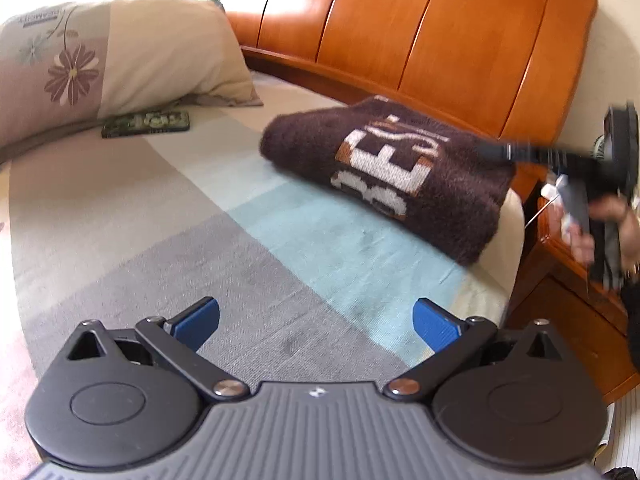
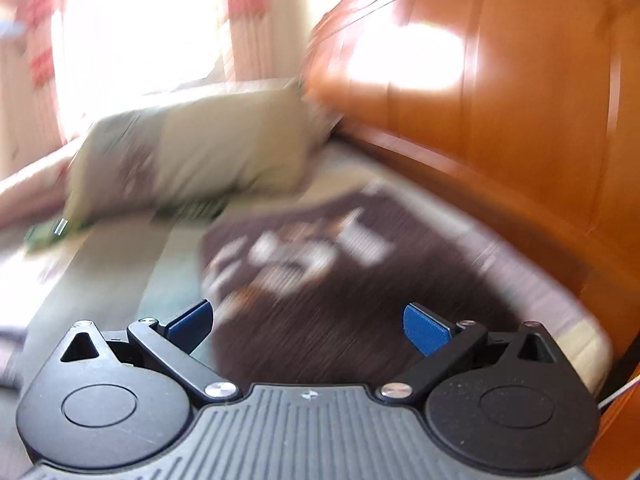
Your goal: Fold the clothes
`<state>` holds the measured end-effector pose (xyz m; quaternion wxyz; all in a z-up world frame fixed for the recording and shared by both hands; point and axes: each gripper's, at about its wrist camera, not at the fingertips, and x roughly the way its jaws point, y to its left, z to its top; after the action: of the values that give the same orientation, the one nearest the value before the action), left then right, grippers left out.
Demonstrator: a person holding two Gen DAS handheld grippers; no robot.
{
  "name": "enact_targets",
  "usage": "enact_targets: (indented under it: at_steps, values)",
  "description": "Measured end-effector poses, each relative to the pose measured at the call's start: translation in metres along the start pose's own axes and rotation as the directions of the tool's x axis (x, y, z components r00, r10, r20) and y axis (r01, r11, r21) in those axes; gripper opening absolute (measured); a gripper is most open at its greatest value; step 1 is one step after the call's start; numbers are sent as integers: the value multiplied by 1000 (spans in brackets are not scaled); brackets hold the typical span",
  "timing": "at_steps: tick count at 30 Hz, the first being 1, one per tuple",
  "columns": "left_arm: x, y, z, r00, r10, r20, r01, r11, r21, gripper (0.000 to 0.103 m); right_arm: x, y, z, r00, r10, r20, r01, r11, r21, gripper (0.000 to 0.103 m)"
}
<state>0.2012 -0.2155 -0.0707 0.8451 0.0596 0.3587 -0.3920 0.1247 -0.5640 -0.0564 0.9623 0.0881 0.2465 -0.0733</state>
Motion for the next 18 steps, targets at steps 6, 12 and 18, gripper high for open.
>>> enact_targets:
  at_steps: [6, 12, 18]
  values:
    - [1, 1, 1, 1000, -14, 7, 14, 999, -34, 102, 16, -21, 7, 999, -39, -4, 40, 997, 63, 102]
    - [9, 3, -1, 1000, 1, -21, -1, 1000, -3, 102, 32, -42, 14, 997, -78, -11, 79, 989, 126, 103]
    - [9, -6, -1, 1000, -2, -22, 2, 999, 35, 102, 48, -49, 22, 994, -105, -30, 109, 983, 146, 103]
